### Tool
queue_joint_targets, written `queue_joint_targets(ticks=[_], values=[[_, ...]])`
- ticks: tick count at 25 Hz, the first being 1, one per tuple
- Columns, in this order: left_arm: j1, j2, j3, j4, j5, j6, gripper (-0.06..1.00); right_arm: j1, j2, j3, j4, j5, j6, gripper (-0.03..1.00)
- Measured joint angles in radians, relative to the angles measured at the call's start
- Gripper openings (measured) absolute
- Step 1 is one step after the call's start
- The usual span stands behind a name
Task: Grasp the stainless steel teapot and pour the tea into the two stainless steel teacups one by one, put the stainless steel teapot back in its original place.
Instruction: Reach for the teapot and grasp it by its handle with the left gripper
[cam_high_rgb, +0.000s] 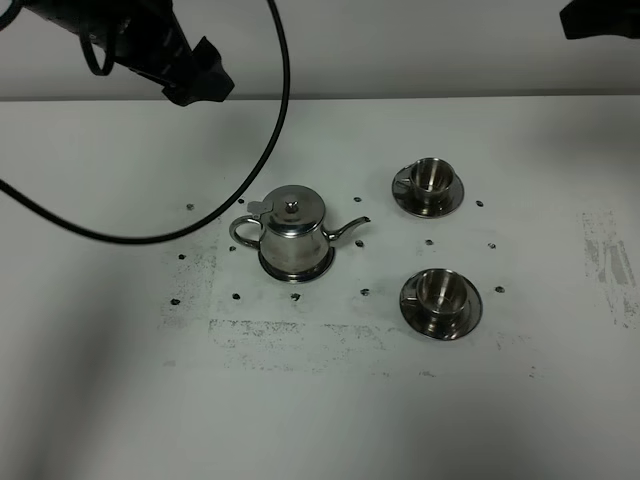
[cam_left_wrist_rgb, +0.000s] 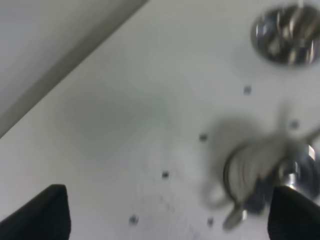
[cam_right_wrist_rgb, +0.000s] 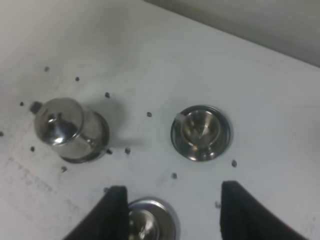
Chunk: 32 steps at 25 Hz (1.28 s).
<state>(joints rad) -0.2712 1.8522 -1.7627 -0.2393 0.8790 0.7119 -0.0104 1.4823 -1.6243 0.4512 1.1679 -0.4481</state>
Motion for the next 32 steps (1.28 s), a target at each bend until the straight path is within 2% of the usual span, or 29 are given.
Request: queue_joint_targets(ticks=[5, 8, 12, 16, 19, 23, 28, 32], values=[[-0.001, -0.015, 0.001, 0.023, 0.184, 0.185, 0.76, 0.000, -0.290, 0.249, -0.003, -0.080, -0.007, 0.41], [-0.001, -0.038, 0.027, 0.063, 0.200, 0.216, 0.76, 0.000, -0.462, 0.376, -0.014, -0.083, -0.007, 0.41], [-0.002, -0.127, 0.147, 0.107, 0.121, 0.269, 0.76, 0.000, -0.701, 0.499, -0.025, -0.083, -0.006, 0.41], [-0.002, -0.164, 0.255, 0.114, 0.015, 0.380, 0.76, 0.000, -0.921, 0.574, -0.024, -0.075, -0.003, 0.41], [-0.002, -0.151, 0.323, 0.115, -0.025, 0.470, 0.76, 0.000, -1.050, 0.621, -0.037, -0.070, 0.003, 0.41], [-0.002, -0.102, 0.355, 0.118, -0.041, 0.541, 0.76, 0.000, -1.176, 0.679, -0.107, -0.046, 0.043, 0.41], [-0.002, -0.035, 0.360, 0.120, -0.070, 0.550, 0.76, 0.000, -1.282, 0.809, -0.232, -0.044, 0.123, 0.41], [-0.002, -0.021, 0.360, 0.125, -0.102, 0.590, 0.76, 0.000, -1.372, 0.935, -0.258, -0.047, 0.163, 0.41]])
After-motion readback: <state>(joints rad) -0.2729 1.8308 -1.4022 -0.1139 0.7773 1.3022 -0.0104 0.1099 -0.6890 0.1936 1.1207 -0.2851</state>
